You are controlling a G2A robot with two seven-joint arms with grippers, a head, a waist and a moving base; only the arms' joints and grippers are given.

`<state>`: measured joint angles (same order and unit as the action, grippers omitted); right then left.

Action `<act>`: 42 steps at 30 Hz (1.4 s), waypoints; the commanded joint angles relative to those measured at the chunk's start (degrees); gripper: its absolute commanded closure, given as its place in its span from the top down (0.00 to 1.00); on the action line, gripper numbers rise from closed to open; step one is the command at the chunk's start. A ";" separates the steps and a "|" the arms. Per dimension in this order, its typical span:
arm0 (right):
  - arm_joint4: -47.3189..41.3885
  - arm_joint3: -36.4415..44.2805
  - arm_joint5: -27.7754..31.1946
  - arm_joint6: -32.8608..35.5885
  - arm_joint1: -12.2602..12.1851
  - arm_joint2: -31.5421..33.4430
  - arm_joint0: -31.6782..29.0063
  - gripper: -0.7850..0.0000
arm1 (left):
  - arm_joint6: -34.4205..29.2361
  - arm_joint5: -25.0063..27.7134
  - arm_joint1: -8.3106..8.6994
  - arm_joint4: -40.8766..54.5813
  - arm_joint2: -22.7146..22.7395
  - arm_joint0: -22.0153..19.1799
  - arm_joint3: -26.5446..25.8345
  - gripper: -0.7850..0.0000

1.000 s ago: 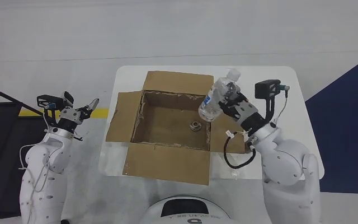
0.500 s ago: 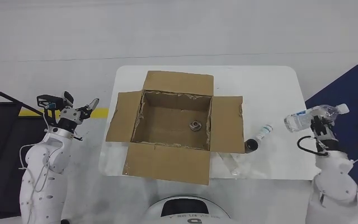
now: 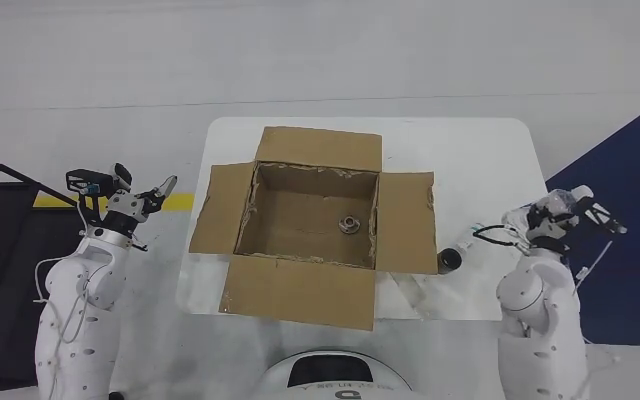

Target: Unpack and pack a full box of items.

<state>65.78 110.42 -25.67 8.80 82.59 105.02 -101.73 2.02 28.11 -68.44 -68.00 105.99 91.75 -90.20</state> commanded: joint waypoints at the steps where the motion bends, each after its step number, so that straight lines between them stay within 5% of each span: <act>1: 1.18 -0.60 -0.37 0.60 0.03 -1.04 0.64 0.00 | 0.00 0.00 0.00 0.00 0.00 0.00 0.00 1.00; 18: 3.93 -6.61 -2.96 0.26 0.61 -5.32 1.99 0.02 | 0.00 0.00 0.00 0.00 0.00 0.00 0.00 1.00; 20: 3.54 -6.62 -2.94 -0.09 0.68 -5.41 1.72 0.24 | 0.00 0.00 0.00 0.00 0.00 0.00 0.00 1.00; 21: 3.32 -6.59 -2.84 -0.30 0.72 -5.43 1.55 0.27 | 0.00 0.00 0.00 0.00 0.00 0.00 0.00 1.00; 32: 1.25 -6.41 -3.35 -2.56 1.16 -5.67 -0.20 0.47 | 0.00 0.00 0.00 0.00 0.00 0.00 0.00 1.00; 34: 0.82 -6.29 -3.45 -2.88 1.22 -5.58 -0.50 0.98 | 0.00 0.00 0.00 0.00 0.00 0.00 0.00 1.00; 42: -0.69 -4.92 -3.14 -3.80 1.44 -5.11 -1.70 1.00 | 0.00 0.00 0.00 0.00 0.00 0.00 0.00 1.00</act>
<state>65.28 105.26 -28.84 5.10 84.01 99.83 -103.28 2.02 28.11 -68.44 -68.00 105.99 91.75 -90.20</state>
